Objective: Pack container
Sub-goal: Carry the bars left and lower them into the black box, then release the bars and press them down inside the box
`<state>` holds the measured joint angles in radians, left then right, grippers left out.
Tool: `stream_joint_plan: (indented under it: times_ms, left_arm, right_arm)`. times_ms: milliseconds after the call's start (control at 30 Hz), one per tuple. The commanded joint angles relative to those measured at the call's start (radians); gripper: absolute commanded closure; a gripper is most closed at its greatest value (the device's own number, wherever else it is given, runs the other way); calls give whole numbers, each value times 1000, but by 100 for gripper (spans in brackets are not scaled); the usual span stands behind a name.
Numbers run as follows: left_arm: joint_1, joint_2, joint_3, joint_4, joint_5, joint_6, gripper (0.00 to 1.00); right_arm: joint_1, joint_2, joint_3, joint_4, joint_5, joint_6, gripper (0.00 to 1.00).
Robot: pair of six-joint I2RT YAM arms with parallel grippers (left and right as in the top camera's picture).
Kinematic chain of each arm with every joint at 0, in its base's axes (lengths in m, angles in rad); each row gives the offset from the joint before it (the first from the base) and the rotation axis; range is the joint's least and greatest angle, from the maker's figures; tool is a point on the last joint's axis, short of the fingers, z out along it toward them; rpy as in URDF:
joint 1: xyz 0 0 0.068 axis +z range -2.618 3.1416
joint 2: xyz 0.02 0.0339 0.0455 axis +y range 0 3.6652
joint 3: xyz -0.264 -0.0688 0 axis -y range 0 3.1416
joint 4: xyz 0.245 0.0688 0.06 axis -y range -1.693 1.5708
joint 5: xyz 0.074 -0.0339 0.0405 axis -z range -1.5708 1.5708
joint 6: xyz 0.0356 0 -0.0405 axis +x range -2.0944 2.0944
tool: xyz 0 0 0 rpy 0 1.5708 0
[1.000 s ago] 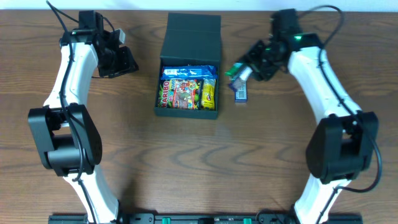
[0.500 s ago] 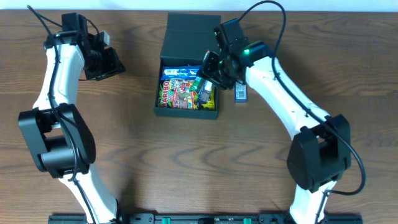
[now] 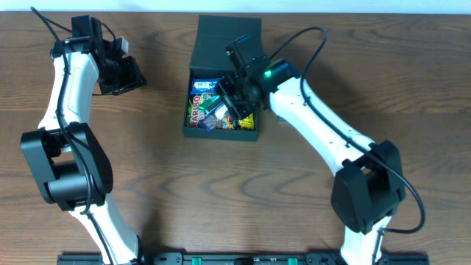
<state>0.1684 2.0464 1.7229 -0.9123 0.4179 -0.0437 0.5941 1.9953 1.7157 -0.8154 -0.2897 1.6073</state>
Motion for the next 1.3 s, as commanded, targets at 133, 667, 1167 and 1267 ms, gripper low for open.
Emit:
stream_joint_plan:
  times_ms: [133, 667, 1167, 1267]
  left_arm:
    - [2, 12, 23, -3, -6, 13, 66]
    - [2, 12, 23, -4, 2, -5, 66]
    - [2, 12, 23, -4, 1, -5, 66]
    - [2, 12, 23, -4, 1, -5, 65]
  right_arm:
    - [30, 2, 18, 0, 55, 415, 75]
    - [28, 3, 18, 5, 110, 444, 1]
    - [-19, -6, 18, 358, -36, -32, 1]
    - [-57, -6, 18, 391, -36, -399, 1]
